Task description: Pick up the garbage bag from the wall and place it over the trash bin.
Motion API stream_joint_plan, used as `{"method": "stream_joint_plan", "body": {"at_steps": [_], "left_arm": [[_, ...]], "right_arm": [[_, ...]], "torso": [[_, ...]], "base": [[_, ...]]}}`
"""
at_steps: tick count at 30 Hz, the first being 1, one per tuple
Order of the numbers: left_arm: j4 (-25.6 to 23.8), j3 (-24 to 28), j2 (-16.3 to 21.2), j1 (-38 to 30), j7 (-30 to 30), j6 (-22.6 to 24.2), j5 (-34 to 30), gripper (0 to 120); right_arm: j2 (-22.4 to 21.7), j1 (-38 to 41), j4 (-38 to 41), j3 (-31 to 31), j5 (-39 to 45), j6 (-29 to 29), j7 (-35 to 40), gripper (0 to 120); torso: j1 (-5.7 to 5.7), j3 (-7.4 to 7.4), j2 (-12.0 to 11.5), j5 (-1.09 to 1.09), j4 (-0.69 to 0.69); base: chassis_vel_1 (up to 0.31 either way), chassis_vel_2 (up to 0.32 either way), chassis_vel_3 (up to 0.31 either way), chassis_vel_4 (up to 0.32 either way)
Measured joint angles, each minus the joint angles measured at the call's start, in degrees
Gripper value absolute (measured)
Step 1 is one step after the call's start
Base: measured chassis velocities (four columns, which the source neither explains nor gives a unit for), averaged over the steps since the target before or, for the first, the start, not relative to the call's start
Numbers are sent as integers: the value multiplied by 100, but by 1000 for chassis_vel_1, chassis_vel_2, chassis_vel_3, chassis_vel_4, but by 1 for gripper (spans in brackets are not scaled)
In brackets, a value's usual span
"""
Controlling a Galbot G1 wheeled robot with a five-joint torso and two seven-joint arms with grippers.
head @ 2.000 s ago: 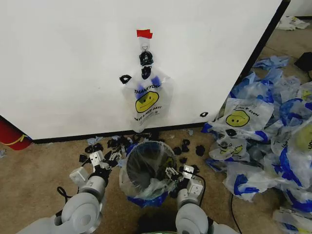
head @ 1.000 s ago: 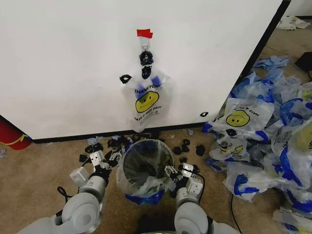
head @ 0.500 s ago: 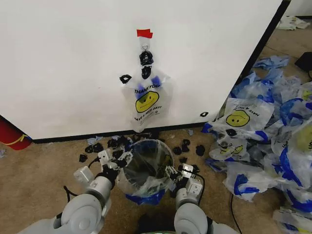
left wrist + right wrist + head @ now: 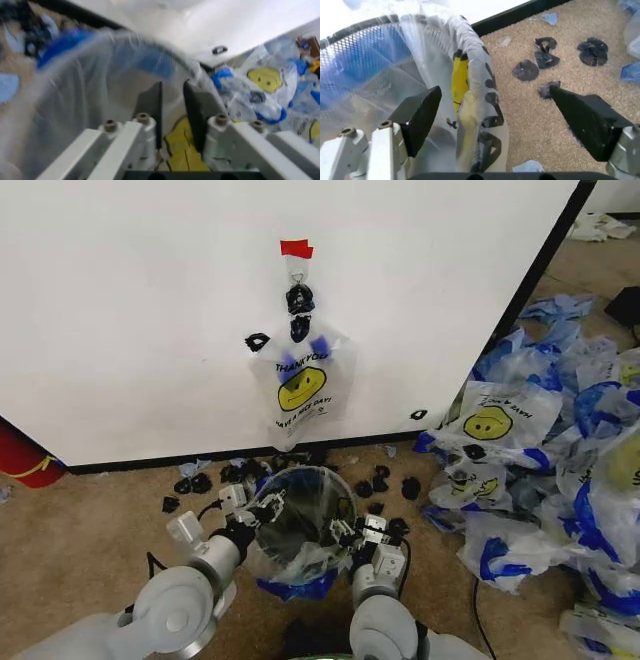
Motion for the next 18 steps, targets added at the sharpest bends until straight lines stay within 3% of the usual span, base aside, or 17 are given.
{"method": "stream_joint_plan", "body": {"at_steps": [3, 14, 18], "left_arm": [[76, 377, -61, -352, -24, 6, -117, 0], [408, 1391, -289, -1645, -130, 9, -551, 0], [596, 1915, -542, -2241, -220, -10, -751, 0]], "right_arm": [[25, -1, -19, -12, -26, 0, 0, 82], [30, -19, -38, -19, -91, 9, -4, 82], [22, -45, -13, 14, -112, 18, -20, 82]], "torso": [[0, 0, 0, 1, 0], [0, 0, 0, 1, -1], [1, 0, 0, 0, -1]], "base": [[0, 0, 0, 0], [0, 0, 0, 0], [0, 0, 0, 0]]}}
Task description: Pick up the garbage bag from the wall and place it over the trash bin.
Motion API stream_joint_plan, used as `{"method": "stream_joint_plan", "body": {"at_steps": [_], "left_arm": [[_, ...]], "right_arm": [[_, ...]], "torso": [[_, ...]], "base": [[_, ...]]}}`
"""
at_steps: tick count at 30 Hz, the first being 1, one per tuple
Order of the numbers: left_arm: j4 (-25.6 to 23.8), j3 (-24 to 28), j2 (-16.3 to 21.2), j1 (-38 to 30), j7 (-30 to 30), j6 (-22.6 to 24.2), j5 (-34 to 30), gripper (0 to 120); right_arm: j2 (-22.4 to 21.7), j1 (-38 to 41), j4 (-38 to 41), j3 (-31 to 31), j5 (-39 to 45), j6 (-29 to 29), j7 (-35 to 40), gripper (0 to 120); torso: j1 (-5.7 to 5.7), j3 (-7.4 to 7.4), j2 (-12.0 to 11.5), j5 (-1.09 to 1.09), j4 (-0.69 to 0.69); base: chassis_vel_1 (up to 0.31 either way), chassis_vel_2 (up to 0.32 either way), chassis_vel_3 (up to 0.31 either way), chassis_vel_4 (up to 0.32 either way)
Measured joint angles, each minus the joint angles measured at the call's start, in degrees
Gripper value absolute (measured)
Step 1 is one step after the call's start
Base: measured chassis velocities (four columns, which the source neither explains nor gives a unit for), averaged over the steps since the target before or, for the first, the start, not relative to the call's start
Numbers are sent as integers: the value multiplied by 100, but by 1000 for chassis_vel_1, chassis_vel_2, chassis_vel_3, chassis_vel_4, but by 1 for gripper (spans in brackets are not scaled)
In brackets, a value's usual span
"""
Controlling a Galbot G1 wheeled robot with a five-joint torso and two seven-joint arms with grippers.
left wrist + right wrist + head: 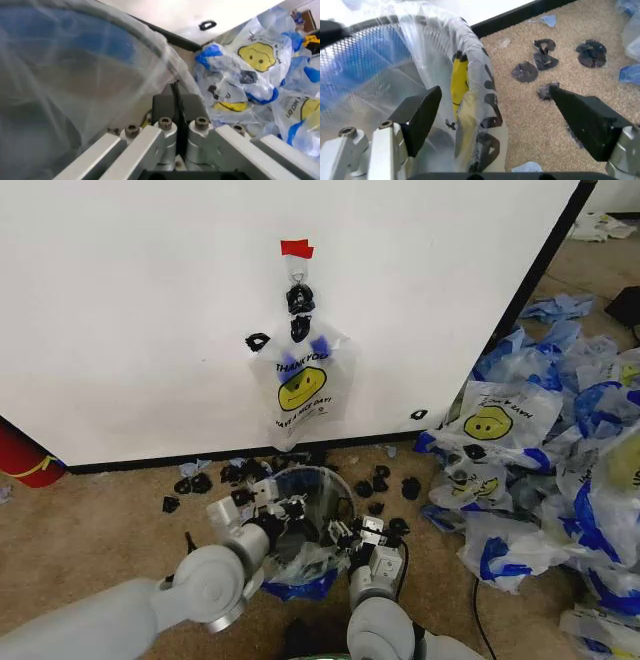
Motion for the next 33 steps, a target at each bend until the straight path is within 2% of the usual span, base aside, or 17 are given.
{"method": "stream_joint_plan", "body": {"at_steps": [5, 11, 18, 22, 23, 26, 27, 31, 33], "left_arm": [[64, 146, -118, -121, -31, -26, -11, 0], [64, 32, -75, -63, -29, -40, 82, 0], [119, -448, 98, 221, 112, -44, 608, 0], [302, -913, 167, 543, 158, -21, 1321, 0], [302, -913, 167, 543, 158, -21, 1321, 0], [376, -1378, 229, 948, 219, -9, 1796, 0], [380, -1535, 247, 1076, 232, -9, 1935, 1], [469, -2046, 199, 1339, 192, 10, 2602, 22], [480, -2079, 183, 1346, 181, 24, 2686, 23]], "right_arm": [[-34, -44, 31, 8, -56, 27, -77, 82], [-65, -29, 49, -43, -107, 67, -145, 82], [-125, -12, 71, -80, -265, 346, -415, 82], [-189, -14, 120, -15, -381, 626, -633, 86], [-189, -14, 120, -15, -381, 626, -633, 86], [-240, -35, 143, 94, -535, 907, -882, 92], [-258, -44, 149, 150, -579, 1028, -1009, 94], [-364, -160, 291, 625, -751, 1606, -1828, 97], [-388, -185, 324, 724, -756, 1699, -1954, 97]], "torso": [[0, 0, 0, 0, 1], [0, 0, 0, 0, 1], [0, -1, 0, 0, 1], [0, -1, 0, -2, 0], [0, -1, 0, -2, 0], [0, -1, 0, -1, 1], [0, -1, 0, -2, 2], [-1, -1, 0, 0, 2], [-1, -1, 0, 0, 0]], "base": [[0, 0, 0, 0], [0, 0, 0, 0], [0, 0, 0, 0], [0, 0, 0, 0], [0, 0, 0, 0], [0, 0, 0, 0], [0, 0, 0, 0], [0, 0, 0, 0], [0, 0, 0, 0]]}}
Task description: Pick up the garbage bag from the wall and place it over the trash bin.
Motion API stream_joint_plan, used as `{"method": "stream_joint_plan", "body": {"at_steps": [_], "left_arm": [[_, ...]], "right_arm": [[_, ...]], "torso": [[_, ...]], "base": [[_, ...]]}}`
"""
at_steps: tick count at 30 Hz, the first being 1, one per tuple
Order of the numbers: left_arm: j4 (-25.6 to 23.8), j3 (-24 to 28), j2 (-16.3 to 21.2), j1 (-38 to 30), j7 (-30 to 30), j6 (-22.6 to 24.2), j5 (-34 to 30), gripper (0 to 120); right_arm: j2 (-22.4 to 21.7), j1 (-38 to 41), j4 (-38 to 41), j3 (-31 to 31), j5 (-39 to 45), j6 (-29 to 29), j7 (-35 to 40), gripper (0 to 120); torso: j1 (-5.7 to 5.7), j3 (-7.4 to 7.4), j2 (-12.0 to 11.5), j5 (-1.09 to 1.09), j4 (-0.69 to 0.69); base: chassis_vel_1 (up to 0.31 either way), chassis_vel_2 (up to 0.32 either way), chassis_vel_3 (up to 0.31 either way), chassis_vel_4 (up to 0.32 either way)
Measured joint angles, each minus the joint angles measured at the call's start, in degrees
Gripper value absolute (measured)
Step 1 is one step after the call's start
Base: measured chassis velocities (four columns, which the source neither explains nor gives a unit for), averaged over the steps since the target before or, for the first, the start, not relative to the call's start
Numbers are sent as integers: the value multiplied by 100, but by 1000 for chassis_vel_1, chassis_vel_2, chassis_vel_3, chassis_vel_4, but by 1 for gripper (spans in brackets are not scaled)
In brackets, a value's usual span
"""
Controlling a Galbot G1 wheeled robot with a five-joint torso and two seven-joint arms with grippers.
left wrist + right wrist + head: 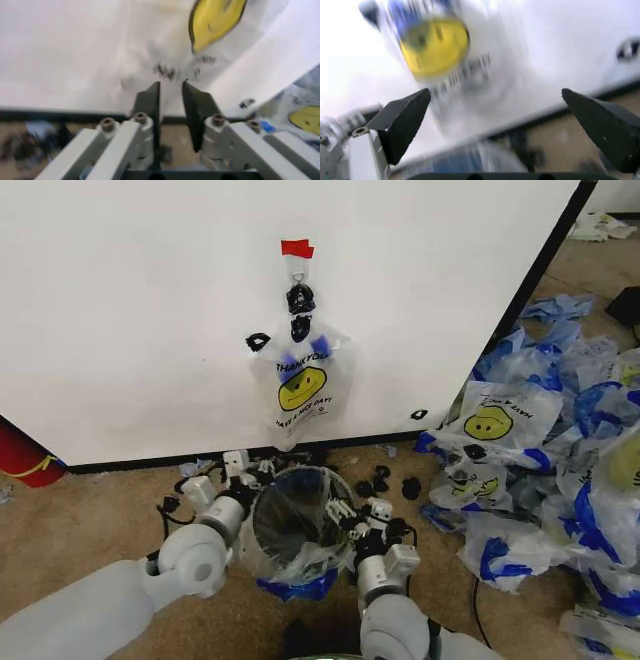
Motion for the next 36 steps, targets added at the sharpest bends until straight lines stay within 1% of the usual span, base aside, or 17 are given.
{"method": "stream_joint_plan", "body": {"at_steps": [1, 2, 3, 5, 7, 10, 12, 14, 18, 20, 21, 25, 28, 29, 32, 35, 36], "left_arm": [[5, -60, -25, 39, -28, 17, 185, 30], [5, -86, -34, 63, -53, 30, 284, 31], [7, -154, -60, 120, -108, 56, 561, 36], [29, -361, -104, 284, -155, 56, 1011, 46], [29, -426, -112, 340, -157, 52, 1084, 48], [8, -982, -189, 805, -164, 51, 1465, 63], [11, -1318, -241, 1092, -121, 39, 1716, 71], [25, -1479, -268, 1240, -74, 7, 1866, 76], [58, -2242, -516, 1984, 124, -141, 2503, 92], [88, -2743, -754, 2434, 293, -305, 2882, 98], [88, -2743, -754, 2434, 293, -305, 2882, 98], [284, -3625, -1324, 3181, 783, -997, 3994, 100], [374, -3938, -1661, 3460, 898, -1427, 4567, 100], [374, -3938, -1661, 3460, 898, -1427, 4567, 100], [463, -4189, -1938, 3495, 961, -1544, 4735, 100], [745, -4429, -2269, 3354, 1016, -1642, 4760, 100], [745, -4429, -2269, 3354, 1016, -1642, 4760, 100]], "right_arm": [[-48, -33, 58, 190, 20, 126, -207, 97], [-74, -47, 89, 287, 44, 186, -316, 97], [-148, -100, 165, 568, 101, 349, -574, 98], [-356, -262, 267, 1262, 132, 706, -1137, 100], [-404, -301, 282, 1435, 124, 776, -1230, 100], [-598, -572, 372, 2348, 62, 1077, -1664, 100], [-684, -792, 460, 2776, -17, 1252, -1776, 100], [-704, -928, 497, 2997, -69, 1306, -1812, 100], [-576, -1443, 587, 3835, -355, 1447, -1890, 100], [-397, -1674, 612, 4174, -563, 1473, -1891, 100], [-397, -1674, 612, 4174, -563, 1473, -1891, 100], [-41, -2052, 666, 4623, -933, 1544, -1889, 100], [197, -2305, 687, 4826, -1228, 1563, -1869, 100], [197, -2305, 687, 4826, -1228, 1563, -1869, 100], [370, -2453, 696, 4966, -1375, 1577, -1860, 100], [533, -2547, 519, 5160, -1658, 1664, -1870, 100], [533, -2547, 519, 5160, -1658, 1664, -1870, 100]], "torso": [[0, 0, 0, 0, -2], [0, 0, 0, 1, -2], [0, 0, 0, 3, 1], [0, 0, 0, -1, 0], [0, 0, 0, 0, 0], [0, 0, 0, 1, 0], [0, 0, 0, 1, 2], [0, 0, 0, 1, 2], [0, 0, 0, 1, 0], [0, 0, 0, -1, 1], [0, 0, 0, -1, 1], [0, 0, 0, -1, 4], [-1, 0, 0, 0, 1], [-1, 0, 0, 0, 1], [-1, 0, 1, 3, 1], [0, 0, 0, -3, -1], [0, 0, 0, -3, -1]], "base": [[0, 0, 0, 0], [0, 0, 0, 0], [0, 0, 0, 0], [0, 0, 0, 0], [0, 0, 0, 0], [0, 0, 0, 0], [0, 0, 0, 0], [0, 0, 0, 0], [0, 0, 0, 0], [0, 0, 0, 0], [0, 0, 0, 0], [0, 0, 0, 0], [0, 0, 0, 0], [0, 0, 0, 0], [0, 0, 0, 0], [0, 0, 0, 0], [0, 0, 0, 0]]}}
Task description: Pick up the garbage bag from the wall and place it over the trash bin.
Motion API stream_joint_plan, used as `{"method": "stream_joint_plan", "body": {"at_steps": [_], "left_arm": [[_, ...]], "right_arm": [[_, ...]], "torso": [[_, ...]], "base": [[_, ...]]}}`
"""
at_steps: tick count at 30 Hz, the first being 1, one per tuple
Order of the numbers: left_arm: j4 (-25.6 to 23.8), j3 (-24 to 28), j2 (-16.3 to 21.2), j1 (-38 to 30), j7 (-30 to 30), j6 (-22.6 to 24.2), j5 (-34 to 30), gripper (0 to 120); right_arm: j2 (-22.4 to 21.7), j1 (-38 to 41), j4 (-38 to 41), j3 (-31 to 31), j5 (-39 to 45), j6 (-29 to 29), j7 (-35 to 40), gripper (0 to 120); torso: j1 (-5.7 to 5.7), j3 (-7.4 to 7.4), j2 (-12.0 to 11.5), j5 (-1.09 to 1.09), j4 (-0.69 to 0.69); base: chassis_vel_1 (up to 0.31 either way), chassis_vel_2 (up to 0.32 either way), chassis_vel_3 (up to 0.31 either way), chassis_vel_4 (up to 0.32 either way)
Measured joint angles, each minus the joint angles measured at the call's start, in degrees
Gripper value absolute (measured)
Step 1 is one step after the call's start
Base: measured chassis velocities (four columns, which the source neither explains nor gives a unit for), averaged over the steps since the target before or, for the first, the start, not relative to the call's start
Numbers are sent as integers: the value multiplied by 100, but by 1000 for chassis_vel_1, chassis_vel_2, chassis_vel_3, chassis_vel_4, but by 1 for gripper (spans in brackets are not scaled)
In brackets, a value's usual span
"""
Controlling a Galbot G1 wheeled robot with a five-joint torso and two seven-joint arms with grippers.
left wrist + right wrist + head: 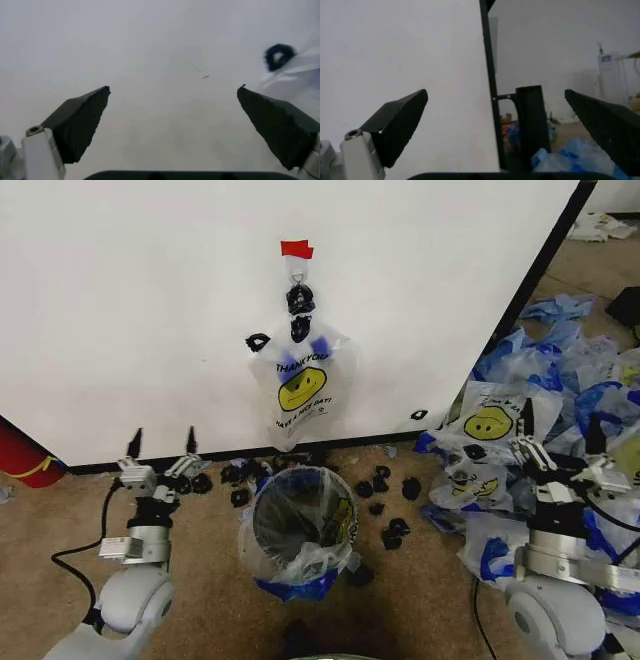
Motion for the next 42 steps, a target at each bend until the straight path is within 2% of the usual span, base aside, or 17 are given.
{"method": "stream_joint_plan", "body": {"at_steps": [1, 3, 5, 10, 15, 19, 26, 31, 42], "left_arm": [[113, -74, -66, -47, 59, -17, -47, 100], [233, -226, -142, -113, 201, -21, -172, 100], [237, -359, -216, -139, 258, 35, -251, 100], [109, -552, -392, -93, 419, 150, -382, 100], [-42, -792, -591, 13, 855, 255, -566, 100], [-266, -1033, -628, 213, 1103, 525, -708, 100], [-642, -1301, -436, 483, 1346, 1021, -1126, 100], [-677, -1414, -464, 508, 1608, 891, -1126, 100], [-698, -1379, -658, 565, 1563, 812, -869, 100]], "right_arm": [[35, -19, -91, 62, -117, 34, -11, 100], [121, -108, -157, 171, -282, 53, -40, 100], [202, -184, -170, 208, -372, 54, -51, 100], [338, -424, -145, 152, -552, 42, -99, 100], [462, -450, -147, -11, -834, -68, -83, 100], [541, -479, -83, -159, -951, -376, -92, 100], [554, -477, 144, -445, -668, -1155, -53, 100], [574, -381, 49, -483, -667, -1220, -59, 100], [718, -237, -207, -662, -841, -1049, -107, 100]], "torso": [[0, 0, 0, 7, 1], [0, 0, 0, 0, 1], [0, 0, 0, 5, 1], [0, 0, 0, 2, 1], [0, 0, 0, 3, 2], [0, 0, 0, 2, 2], [0, 0, 0, 2, 2], [1, 0, 0, 4, 2], [1, 0, 0, 3, 2]], "base": [[0, 0, 0, 0], [0, 0, 0, 0], [0, 0, 0, 0], [0, 0, 0, 0], [0, 0, 0, 0], [0, 0, 0, 0], [0, 0, 0, 0], [0, 0, 0, 0], [0, 0, 0, 0]]}}
